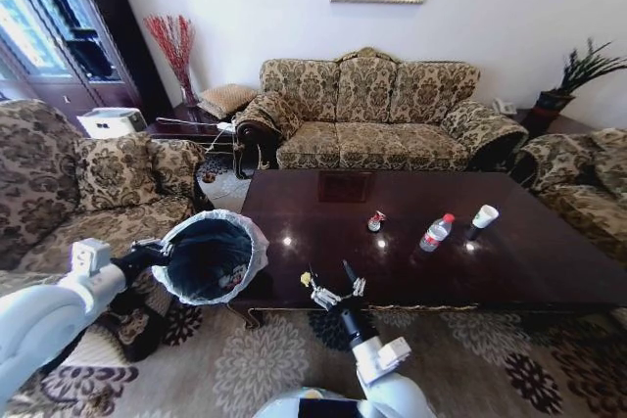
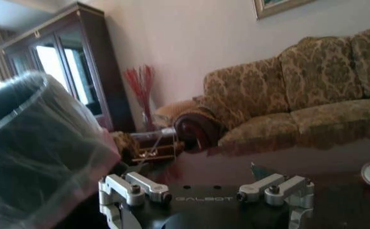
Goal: Move to the front of the table and place the trash on the table into the trash bin.
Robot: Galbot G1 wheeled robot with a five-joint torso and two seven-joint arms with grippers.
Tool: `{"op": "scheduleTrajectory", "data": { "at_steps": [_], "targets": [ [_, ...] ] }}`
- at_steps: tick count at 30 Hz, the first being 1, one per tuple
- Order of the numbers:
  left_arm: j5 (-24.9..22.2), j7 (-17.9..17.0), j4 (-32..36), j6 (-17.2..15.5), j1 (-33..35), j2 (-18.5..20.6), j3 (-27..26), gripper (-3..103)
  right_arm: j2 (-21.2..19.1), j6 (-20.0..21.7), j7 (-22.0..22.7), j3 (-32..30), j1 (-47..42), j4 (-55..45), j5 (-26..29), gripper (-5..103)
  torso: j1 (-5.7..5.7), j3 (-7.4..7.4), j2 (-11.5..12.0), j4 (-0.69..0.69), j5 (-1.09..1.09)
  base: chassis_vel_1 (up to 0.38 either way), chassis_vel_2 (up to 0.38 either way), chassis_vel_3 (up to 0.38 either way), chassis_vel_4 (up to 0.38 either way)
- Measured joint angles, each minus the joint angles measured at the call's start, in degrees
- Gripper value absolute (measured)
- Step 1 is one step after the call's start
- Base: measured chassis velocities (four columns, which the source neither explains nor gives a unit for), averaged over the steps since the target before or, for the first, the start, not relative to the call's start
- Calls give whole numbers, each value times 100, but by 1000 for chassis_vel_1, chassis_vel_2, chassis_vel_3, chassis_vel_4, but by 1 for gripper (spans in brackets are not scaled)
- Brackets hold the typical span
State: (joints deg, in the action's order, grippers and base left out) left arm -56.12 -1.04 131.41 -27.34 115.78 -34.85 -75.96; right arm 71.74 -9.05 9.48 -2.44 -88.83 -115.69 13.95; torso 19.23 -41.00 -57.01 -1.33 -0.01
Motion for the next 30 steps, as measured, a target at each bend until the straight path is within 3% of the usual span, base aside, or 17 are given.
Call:
{"op": "scheduleTrajectory", "data": {
  "at_steps": [6, 14, 20, 22, 30],
  "targets": [
    [34, 23, -2, 32, 11, -39, 6, 0, 240, 168, 161, 70, 488, 897, -172, 100, 6, -2, 4, 3, 2, -32, 20, 18, -36],
    [-45, 13, 94, 40, 26, -104, 24, 0, 445, 217, -152, 26, 893, 1736, -26, 100, -4, 3, 0, -3, 0, 0, 0, 0, 0],
    [-40, 9, 110, 39, 29, -98, 37, 0, 685, 273, -320, 43, 1040, 2065, -31, 100, 0, 1, 1, 2, 3, 0, 0, 0, 0],
    [-44, 9, 119, 35, 45, -92, 27, 0, 744, 278, -332, 41, 1078, 2176, -63, 100, 0, 1, 1, 0, -7, 0, 0, 0, 0],
    [-55, 3, 128, 31, 63, -73, -3, 0, 837, 275, -427, 95, 1187, 2472, -133, 100, -1, 2, 0, -2, -10, 0, 0, 0, 0]
  ]
}}
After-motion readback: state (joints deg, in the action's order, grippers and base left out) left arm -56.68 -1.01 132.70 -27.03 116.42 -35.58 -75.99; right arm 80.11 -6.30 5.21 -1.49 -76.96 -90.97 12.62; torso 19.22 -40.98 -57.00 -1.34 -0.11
